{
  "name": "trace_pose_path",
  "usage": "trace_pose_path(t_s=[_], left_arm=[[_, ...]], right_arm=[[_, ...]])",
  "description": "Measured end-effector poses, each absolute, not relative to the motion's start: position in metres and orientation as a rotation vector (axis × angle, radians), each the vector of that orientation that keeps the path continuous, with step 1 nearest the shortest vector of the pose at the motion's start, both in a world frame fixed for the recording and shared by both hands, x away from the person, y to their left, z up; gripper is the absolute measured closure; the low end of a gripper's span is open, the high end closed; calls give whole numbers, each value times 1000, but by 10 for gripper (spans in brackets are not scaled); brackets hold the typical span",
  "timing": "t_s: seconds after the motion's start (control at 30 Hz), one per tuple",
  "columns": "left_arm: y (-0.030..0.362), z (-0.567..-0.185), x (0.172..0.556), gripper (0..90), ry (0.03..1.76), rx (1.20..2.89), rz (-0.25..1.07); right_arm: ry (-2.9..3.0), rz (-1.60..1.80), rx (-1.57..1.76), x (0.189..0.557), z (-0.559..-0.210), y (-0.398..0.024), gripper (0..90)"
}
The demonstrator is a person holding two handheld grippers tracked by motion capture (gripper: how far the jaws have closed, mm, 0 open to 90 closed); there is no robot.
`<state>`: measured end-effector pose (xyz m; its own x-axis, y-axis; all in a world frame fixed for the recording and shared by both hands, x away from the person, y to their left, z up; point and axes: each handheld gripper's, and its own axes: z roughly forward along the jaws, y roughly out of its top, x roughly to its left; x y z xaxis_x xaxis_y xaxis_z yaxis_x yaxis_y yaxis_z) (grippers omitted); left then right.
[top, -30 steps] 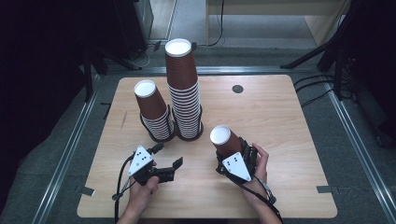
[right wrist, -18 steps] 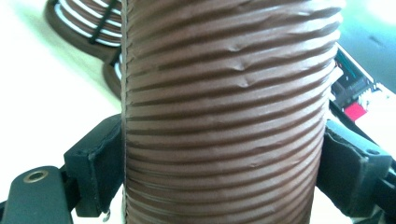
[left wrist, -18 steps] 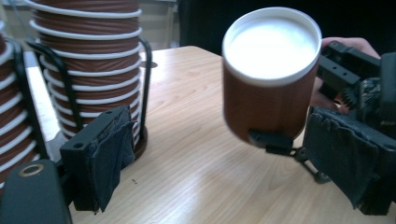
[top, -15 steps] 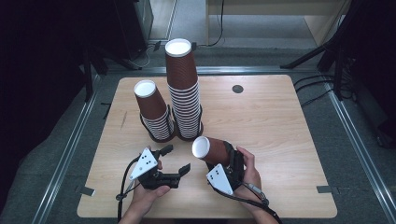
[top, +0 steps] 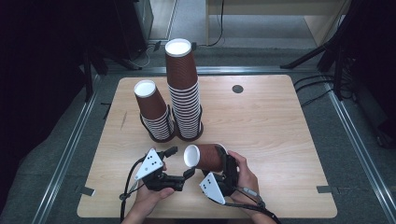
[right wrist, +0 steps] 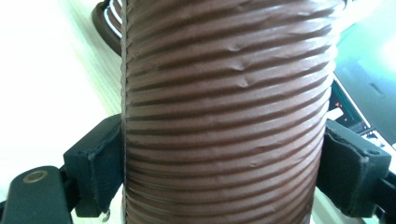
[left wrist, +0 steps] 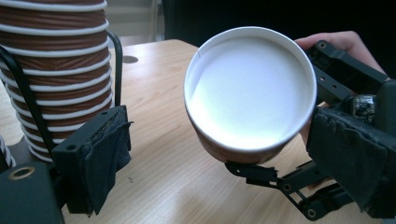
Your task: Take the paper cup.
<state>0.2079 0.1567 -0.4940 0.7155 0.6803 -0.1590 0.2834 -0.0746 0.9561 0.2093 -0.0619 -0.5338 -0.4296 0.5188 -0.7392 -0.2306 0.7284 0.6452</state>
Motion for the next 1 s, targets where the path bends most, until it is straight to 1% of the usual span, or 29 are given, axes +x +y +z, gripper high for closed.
trace_pose_path(t_s=[0.7,0.87,0.9,0.93,1.0], left_arm=[[145,-497,208,67,750,1702,303],[144,-497,208,75,749,1711,300],[144,-497,208,88,752,1713,298],[144,-497,208,125,754,1713,304],[145,-496,208,143,752,1706,295]], right_arm=[[1840,811,97,200,-540,-49,129],[1841,797,72,199,-540,-49,128],[1840,806,68,199,-541,-49,128],[1842,807,72,198,-541,-49,128],[1839,806,67,199,-541,-49,128]])
